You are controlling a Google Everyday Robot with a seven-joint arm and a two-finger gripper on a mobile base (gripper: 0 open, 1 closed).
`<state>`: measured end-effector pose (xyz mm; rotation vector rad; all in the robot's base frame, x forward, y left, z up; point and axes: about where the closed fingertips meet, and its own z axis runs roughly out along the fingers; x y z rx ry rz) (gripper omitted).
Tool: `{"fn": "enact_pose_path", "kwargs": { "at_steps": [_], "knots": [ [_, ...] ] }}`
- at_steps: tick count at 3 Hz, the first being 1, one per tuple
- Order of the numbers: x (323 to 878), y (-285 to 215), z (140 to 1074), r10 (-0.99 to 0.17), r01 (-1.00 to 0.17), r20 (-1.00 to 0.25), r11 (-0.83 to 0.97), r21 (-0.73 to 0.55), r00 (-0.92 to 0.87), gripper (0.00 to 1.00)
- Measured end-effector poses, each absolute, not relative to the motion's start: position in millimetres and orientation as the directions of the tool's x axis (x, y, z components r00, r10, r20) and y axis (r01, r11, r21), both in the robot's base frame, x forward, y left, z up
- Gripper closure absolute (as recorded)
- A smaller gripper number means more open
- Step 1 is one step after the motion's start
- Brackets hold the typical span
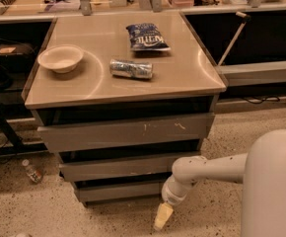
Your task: Open bottom drawer
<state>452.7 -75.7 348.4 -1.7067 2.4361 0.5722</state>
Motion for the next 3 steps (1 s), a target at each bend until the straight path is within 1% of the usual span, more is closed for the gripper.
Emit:
{"fn": "enact_pose_path", "kwargs": {
  "at_steps": [1,2,3],
  "knots": [
    [453,-76,348,-0.882,-0.925,-0.303,0.296,0.240,-0.361,0.00],
    [462,-72,319,-0.864,-0.919,-0.334,0.302,0.256,-0.377,0.00],
    [486,-73,275,-0.845,-0.915,-0.359,0.329,0.233,-0.395,0.00]
  ]
}}
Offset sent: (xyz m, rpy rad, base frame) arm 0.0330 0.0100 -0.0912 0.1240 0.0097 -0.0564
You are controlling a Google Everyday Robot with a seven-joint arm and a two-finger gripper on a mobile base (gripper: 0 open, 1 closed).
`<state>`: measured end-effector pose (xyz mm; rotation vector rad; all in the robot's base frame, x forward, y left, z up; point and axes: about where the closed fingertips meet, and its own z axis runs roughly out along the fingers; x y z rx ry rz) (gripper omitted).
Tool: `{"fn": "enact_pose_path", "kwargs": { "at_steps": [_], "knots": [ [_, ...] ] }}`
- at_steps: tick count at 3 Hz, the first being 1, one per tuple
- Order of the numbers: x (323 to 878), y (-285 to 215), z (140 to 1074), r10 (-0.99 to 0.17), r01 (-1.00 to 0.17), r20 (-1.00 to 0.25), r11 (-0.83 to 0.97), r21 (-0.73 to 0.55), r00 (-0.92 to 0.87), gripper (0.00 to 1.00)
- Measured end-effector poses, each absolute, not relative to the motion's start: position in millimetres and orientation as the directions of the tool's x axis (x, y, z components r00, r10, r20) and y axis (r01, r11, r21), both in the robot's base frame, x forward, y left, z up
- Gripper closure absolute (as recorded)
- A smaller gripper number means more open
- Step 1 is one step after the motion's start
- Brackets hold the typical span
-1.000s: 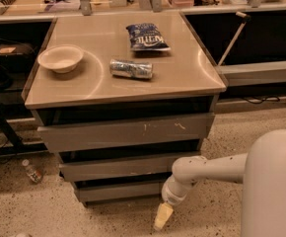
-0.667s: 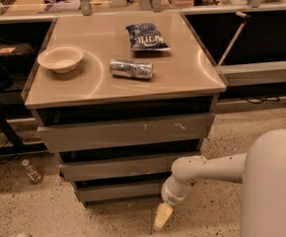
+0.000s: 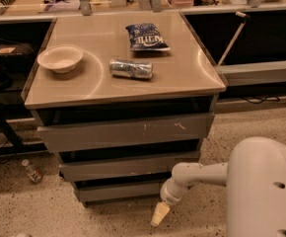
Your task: Open bottom drawer
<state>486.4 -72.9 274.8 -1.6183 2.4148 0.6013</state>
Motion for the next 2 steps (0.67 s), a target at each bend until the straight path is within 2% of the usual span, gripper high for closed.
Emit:
{"fn": "enact_pose_path", "kwargs": {
  "at_steps": [1,2],
  "knots": [
    [524.7,-81.6,232.4,-0.828,-0.908,-0.374,0.375,0.185,-0.418,0.00],
    [525.7,-81.6,232.2,-0.827,-0.908,-0.374,0.377,0.184,-0.419,0.00]
  ]
}}
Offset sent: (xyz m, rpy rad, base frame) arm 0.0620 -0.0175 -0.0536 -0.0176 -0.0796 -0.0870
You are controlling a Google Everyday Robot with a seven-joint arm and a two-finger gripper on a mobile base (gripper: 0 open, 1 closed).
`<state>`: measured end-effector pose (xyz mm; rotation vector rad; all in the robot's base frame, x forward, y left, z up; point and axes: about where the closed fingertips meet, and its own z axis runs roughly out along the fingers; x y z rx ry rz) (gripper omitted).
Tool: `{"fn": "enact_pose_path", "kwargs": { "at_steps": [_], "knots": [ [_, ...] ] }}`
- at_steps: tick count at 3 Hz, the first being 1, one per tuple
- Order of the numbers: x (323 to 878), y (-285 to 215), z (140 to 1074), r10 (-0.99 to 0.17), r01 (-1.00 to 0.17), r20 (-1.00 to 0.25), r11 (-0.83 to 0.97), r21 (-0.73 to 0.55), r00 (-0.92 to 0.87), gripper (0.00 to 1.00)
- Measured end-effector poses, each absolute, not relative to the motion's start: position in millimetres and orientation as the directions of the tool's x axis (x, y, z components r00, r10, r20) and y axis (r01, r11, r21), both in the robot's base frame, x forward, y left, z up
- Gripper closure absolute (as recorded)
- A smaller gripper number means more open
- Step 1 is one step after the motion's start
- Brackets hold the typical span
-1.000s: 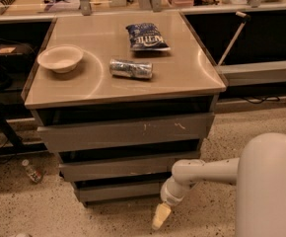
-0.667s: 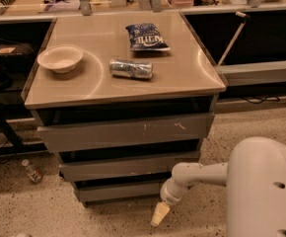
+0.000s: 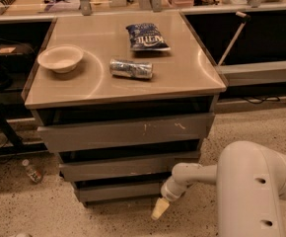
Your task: Open bottom drawer
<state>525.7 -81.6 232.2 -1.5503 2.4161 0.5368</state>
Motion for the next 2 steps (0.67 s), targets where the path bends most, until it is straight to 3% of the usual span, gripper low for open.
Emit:
{"fn": "enact_pose_path", "kwargs": {
  "at_steps": [2],
  "knots": [
    [542,-70,207,-0.816,-0.906,-0.396,0.395,0.151,-0.421,0.00]
  ]
}}
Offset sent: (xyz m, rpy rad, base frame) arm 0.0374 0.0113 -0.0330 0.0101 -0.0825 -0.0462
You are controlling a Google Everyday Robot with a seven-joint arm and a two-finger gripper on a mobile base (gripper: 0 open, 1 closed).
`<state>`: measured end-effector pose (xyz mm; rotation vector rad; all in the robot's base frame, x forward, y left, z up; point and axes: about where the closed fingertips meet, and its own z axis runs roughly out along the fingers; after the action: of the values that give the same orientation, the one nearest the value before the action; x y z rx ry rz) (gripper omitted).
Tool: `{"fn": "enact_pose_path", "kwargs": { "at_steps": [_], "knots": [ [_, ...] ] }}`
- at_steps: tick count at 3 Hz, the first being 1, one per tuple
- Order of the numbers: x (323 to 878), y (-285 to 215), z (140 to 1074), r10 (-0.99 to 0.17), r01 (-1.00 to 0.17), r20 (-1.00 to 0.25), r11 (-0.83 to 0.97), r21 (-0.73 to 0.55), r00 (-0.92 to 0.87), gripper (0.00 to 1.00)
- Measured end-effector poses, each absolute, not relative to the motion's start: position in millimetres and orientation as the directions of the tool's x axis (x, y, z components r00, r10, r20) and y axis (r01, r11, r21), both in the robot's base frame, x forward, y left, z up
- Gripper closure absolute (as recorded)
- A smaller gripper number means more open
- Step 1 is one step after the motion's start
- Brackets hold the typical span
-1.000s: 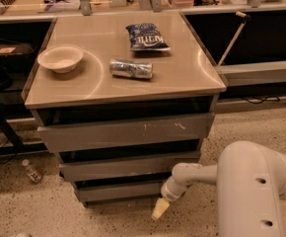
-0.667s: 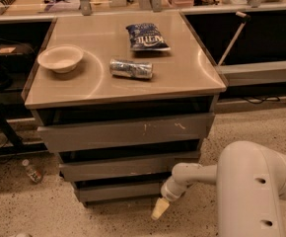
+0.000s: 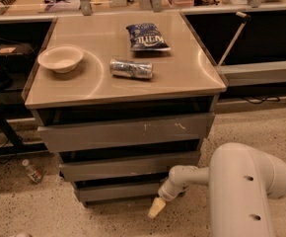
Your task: Open bottom drawer
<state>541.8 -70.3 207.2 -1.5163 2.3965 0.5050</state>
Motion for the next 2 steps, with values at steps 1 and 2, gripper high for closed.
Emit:
{"fn": "enact_pose_path", "kwargs": {
  "at_steps": [1,2],
  "knots": [
    [552.1,-72.2,203.2,-0.816,-0.908,-0.403,0.399,0.127,-0.415,0.00],
    [557.9,-76.8,209.8,-0.818,-0.911,-0.408,0.401,0.098,-0.405,0.00]
  ]
}}
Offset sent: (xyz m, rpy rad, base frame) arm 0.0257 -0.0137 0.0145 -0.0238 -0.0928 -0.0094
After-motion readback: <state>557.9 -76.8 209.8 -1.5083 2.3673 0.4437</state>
